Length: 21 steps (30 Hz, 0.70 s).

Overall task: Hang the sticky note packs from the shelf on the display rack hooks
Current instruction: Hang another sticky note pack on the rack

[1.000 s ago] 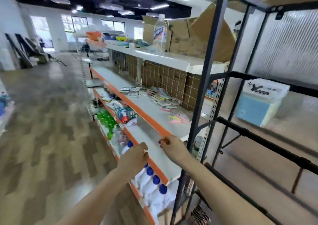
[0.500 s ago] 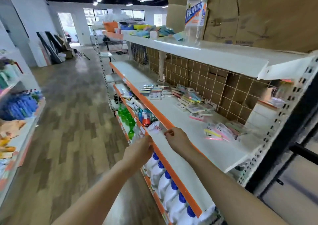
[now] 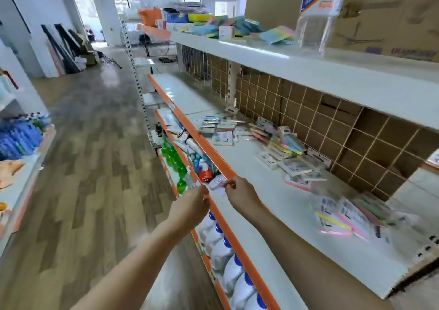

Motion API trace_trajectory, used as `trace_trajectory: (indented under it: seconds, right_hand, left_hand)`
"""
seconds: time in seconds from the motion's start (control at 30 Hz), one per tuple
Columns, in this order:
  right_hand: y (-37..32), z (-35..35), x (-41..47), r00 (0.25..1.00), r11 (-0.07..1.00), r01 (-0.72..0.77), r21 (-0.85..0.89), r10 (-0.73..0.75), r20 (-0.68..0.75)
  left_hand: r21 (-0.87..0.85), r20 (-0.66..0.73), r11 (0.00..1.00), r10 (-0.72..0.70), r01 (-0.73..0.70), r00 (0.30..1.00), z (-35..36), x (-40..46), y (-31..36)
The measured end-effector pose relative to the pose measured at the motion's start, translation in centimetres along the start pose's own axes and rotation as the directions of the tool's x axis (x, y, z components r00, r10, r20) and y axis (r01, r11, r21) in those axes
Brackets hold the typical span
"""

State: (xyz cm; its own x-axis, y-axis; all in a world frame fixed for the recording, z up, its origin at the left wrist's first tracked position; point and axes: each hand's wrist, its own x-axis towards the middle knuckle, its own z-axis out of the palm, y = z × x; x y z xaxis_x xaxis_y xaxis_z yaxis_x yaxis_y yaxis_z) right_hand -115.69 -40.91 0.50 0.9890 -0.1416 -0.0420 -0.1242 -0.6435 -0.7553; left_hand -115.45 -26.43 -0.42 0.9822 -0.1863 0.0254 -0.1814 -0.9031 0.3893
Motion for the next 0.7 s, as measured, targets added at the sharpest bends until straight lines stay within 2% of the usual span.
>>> trace_trajectory:
  seconds: [0.3, 0.5, 0.7]
  right_hand:
    - [-3.0, 3.8, 12.3, 0.997, 0.988, -0.032, -0.153, 0.021, -0.073]
    - [-4.1, 6.4, 20.8, 0.978, 0.954, -0.162, -0.253, 0.122, -0.168]
    - [-3.6, 8.0, 26.1, 0.928, 0.898, -0.323, -0.298, 0.239, -0.287]
  left_hand:
    - [0.006, 0.089, 0.993, 0.119, -0.120, 0.989, -0.8, 13.8, -5.5]
    - [-0.020, 0.135, 0.973, 0.232, -0.232, 0.963, -2.1, 23.2, -8.6]
    - [-0.129, 0.064, 0.926, 0.366, -0.356, 0.929, -2.6, 29.9, -9.4]
